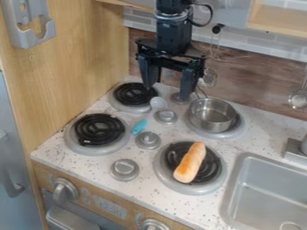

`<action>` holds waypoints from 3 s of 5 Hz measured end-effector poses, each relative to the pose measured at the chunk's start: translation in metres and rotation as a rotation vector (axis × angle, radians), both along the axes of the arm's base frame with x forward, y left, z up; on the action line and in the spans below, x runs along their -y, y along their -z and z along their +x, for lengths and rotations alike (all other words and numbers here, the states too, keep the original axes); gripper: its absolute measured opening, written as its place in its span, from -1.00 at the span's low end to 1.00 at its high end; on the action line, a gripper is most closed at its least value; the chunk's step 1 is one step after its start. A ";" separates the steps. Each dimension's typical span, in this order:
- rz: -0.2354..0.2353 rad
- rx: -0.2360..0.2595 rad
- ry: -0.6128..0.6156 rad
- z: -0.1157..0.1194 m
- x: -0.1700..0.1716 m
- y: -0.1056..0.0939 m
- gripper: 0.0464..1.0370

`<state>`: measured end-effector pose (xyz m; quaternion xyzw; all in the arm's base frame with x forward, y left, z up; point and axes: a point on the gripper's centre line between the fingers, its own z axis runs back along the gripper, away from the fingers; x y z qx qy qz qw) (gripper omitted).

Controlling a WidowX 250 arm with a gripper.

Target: Put the blue spatula on the left burner

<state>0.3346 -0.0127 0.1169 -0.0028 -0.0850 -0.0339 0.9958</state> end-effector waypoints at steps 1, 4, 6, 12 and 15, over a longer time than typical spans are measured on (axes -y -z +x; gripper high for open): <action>-0.004 -0.035 0.001 -0.002 0.002 0.011 0.92; -0.031 -0.004 -0.095 0.052 -0.028 0.030 0.92; 0.047 0.112 -0.173 0.081 -0.072 0.051 0.92; 0.052 -0.064 -0.258 0.149 -0.115 0.161 0.92; 0.056 -0.164 -0.217 0.156 -0.109 0.181 0.85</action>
